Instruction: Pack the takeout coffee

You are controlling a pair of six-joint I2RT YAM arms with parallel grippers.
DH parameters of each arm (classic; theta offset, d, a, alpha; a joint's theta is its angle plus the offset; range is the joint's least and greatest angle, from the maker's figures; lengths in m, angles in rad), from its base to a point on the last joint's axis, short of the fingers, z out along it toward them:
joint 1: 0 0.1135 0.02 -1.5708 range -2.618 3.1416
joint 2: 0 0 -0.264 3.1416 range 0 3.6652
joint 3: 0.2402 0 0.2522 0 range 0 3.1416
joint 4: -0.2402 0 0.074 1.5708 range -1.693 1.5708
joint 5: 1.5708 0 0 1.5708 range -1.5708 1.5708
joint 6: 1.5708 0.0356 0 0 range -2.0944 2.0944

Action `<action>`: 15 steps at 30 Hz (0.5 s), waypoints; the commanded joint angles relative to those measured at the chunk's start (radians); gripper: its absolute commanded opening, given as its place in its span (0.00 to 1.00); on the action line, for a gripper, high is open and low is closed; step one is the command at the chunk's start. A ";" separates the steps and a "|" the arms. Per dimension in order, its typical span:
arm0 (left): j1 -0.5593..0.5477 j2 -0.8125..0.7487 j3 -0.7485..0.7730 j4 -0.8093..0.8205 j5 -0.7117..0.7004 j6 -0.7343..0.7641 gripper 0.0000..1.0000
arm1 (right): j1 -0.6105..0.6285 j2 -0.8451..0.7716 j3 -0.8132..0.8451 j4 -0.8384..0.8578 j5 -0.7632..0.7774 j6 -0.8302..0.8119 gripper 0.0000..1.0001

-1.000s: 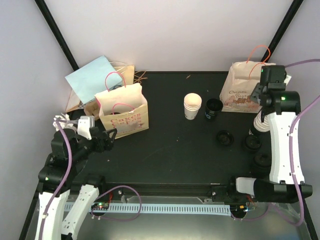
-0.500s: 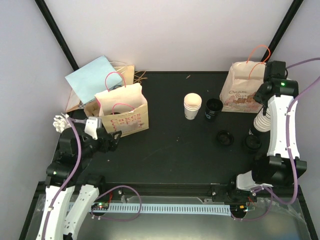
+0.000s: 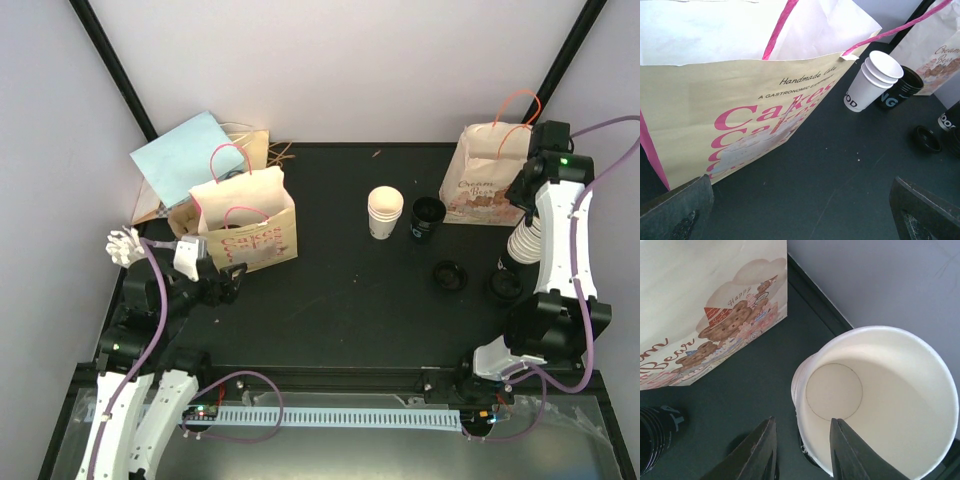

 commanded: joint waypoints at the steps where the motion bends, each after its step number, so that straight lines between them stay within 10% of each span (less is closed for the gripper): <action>1: -0.009 -0.007 0.001 0.037 0.020 0.005 0.99 | -0.003 0.006 0.003 0.022 -0.029 -0.005 0.32; 15: -0.011 -0.006 0.000 0.035 0.013 0.003 0.99 | -0.004 0.021 -0.019 0.033 -0.004 -0.003 0.23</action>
